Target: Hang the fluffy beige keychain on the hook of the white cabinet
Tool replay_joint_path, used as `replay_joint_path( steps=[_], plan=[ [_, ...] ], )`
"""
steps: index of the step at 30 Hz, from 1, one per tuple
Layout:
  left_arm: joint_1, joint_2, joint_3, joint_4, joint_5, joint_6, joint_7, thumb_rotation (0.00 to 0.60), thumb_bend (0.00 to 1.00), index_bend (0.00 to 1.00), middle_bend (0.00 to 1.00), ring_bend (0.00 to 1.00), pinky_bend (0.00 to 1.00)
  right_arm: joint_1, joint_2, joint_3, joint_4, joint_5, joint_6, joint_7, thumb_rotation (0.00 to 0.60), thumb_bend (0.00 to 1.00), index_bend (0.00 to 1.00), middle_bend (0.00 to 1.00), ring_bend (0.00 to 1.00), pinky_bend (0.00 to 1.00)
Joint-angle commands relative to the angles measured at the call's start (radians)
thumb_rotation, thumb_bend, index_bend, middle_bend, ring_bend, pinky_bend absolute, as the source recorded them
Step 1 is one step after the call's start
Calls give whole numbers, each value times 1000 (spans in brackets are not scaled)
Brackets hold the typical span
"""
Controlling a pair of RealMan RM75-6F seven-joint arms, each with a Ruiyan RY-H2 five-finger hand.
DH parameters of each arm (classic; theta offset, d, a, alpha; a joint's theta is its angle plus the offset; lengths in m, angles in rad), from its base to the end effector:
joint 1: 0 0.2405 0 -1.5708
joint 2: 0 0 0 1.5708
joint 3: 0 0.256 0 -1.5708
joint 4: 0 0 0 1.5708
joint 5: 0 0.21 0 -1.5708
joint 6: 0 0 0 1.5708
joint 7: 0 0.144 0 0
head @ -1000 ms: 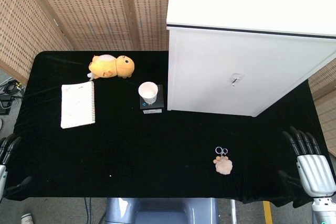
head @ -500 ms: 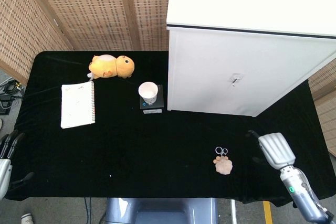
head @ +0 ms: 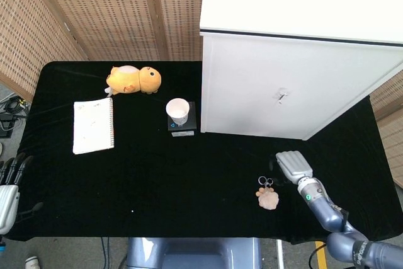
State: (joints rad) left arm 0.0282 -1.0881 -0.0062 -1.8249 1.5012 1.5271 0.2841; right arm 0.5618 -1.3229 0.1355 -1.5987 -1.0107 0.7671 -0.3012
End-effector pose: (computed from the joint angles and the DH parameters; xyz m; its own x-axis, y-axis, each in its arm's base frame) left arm -0.2891 0.1367 0.1517 0.4852 0.0689 0.8717 0.8683 0.0792 -0.4896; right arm -0.2415 -0.3014 0.0227 0.3910 -0.5151 0.7628 -0.9186 -0.1673 0.3579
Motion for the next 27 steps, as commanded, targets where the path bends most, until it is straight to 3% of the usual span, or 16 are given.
replay_joint_path(
  steps=[1,12,27],
  plan=[
    [-2,-2,-1,-1,-4,-2,4,600,0,0,0,0,0,36,-47,-14,23,56,-3,-47,600,498,554,974,969,1000],
    [-7,-13,2,2,-19,-9,21,600,0,0,0,0,0,86,-149,-52,75,132,40,-141,600,528,558,975,969,1000],
    [-17,-20,7,6,-34,-25,35,600,0,0,0,0,0,108,-212,-103,153,141,88,-232,600,529,535,975,969,1000]
  ],
)
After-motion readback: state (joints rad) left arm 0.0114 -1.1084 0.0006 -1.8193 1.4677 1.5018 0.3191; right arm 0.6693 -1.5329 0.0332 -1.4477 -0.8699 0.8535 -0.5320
